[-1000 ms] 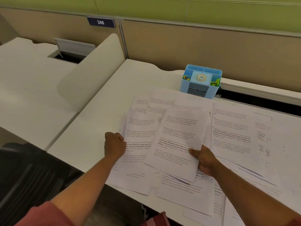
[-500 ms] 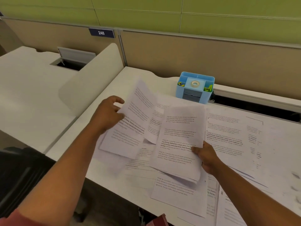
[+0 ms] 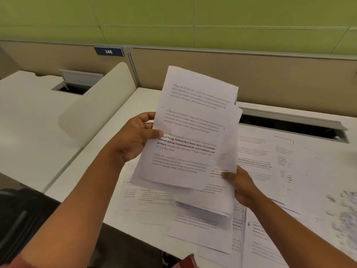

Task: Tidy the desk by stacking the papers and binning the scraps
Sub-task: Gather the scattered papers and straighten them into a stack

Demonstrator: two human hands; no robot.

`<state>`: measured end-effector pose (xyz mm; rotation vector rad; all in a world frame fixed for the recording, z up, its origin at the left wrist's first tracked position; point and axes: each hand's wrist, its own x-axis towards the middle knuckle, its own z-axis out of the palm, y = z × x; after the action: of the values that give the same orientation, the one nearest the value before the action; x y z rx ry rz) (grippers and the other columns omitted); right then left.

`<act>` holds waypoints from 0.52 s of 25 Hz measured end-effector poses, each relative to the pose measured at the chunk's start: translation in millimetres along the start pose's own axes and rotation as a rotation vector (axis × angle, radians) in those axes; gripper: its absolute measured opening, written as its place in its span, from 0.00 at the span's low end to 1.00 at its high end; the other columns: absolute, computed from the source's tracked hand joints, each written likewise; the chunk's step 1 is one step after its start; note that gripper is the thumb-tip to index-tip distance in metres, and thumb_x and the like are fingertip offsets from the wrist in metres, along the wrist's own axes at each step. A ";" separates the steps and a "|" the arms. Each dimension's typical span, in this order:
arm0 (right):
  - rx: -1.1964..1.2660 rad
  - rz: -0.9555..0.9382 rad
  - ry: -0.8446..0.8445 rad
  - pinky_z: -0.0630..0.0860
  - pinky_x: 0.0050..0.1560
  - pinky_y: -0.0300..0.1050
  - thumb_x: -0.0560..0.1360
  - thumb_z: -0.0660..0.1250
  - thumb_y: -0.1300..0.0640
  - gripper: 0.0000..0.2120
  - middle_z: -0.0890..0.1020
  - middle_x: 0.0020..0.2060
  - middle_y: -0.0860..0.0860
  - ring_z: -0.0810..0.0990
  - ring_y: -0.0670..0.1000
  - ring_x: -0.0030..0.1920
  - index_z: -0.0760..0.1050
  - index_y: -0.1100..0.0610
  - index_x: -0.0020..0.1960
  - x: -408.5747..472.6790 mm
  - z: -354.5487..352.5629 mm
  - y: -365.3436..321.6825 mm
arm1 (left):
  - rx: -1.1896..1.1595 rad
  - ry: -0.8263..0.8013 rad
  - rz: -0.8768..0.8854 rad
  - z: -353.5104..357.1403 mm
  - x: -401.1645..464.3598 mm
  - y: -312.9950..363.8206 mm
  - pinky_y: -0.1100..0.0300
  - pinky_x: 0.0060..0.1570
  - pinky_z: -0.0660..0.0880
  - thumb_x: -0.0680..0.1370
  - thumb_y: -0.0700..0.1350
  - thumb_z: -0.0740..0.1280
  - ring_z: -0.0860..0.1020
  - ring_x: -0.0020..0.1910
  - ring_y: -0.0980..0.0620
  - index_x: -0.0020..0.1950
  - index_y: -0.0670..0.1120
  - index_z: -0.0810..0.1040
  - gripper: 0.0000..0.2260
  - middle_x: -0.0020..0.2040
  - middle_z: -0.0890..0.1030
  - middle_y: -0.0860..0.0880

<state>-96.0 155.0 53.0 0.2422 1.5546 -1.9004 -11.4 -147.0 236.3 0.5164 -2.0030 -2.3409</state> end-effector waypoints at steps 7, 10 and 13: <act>0.092 -0.012 -0.157 0.75 0.61 0.72 0.71 0.72 0.63 0.23 0.83 0.61 0.62 0.81 0.67 0.60 0.78 0.56 0.66 -30.8 -3.2 -20.3 | -0.140 0.111 -0.202 21.8 34.2 -81.1 0.48 0.44 0.84 0.72 0.22 0.64 0.85 0.49 0.40 0.65 0.38 0.76 0.23 0.54 0.85 0.38; 0.206 0.024 -0.140 0.72 0.63 0.74 0.71 0.71 0.62 0.24 0.82 0.61 0.62 0.80 0.69 0.61 0.78 0.53 0.66 -39.6 -8.8 -23.9 | -0.109 0.179 -0.281 24.5 38.8 -112.1 0.47 0.42 0.83 0.71 0.22 0.66 0.85 0.49 0.39 0.63 0.38 0.78 0.23 0.57 0.84 0.37; 0.242 0.036 -0.159 0.73 0.63 0.73 0.74 0.69 0.61 0.23 0.82 0.61 0.61 0.80 0.68 0.61 0.77 0.50 0.68 -46.8 -12.3 -26.4 | -0.102 0.160 -0.342 30.7 37.7 -129.6 0.49 0.43 0.83 0.73 0.25 0.67 0.85 0.51 0.39 0.62 0.36 0.80 0.19 0.57 0.84 0.38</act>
<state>-79.1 185.6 95.5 0.2166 1.2092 -2.0262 -29.3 -103.0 106.3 1.0791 -1.8364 -2.4683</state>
